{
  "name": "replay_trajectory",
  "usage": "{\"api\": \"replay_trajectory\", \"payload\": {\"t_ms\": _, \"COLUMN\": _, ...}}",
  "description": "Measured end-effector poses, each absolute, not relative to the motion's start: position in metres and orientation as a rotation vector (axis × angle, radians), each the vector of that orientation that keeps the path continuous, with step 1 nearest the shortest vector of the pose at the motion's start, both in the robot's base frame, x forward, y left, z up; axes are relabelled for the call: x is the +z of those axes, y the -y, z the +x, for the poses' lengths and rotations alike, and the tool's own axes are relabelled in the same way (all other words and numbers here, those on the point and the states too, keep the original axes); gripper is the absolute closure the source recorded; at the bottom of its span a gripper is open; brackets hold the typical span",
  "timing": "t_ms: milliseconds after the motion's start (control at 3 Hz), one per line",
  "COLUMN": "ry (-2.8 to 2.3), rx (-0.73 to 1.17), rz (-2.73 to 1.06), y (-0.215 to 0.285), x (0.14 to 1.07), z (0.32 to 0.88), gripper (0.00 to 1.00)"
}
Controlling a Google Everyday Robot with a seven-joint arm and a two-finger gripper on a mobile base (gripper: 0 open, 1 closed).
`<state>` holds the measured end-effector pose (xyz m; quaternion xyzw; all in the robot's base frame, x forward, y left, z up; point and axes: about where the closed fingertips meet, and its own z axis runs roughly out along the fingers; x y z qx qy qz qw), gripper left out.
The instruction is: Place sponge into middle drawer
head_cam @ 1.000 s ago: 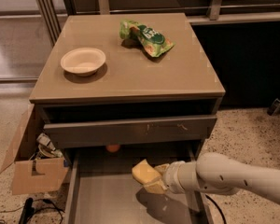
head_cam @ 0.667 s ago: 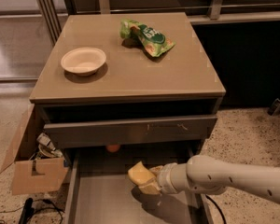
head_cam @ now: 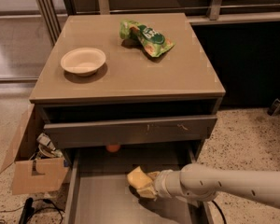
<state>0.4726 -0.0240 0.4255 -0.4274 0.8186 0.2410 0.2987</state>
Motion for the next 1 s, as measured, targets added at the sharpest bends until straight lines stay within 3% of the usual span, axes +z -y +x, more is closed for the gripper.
{"api": "replay_trajectory", "payload": {"t_ms": 667, "ry": -2.185, "rx": 0.631, "rz": -1.083, "y": 0.023, "x": 0.379, "z": 0.477, "gripper": 1.0}}
{"api": "replay_trajectory", "payload": {"t_ms": 1000, "ry": -2.186, "rx": 0.632, "rz": -1.081, "y": 0.023, "x": 0.378, "z": 0.477, "gripper": 0.83}}
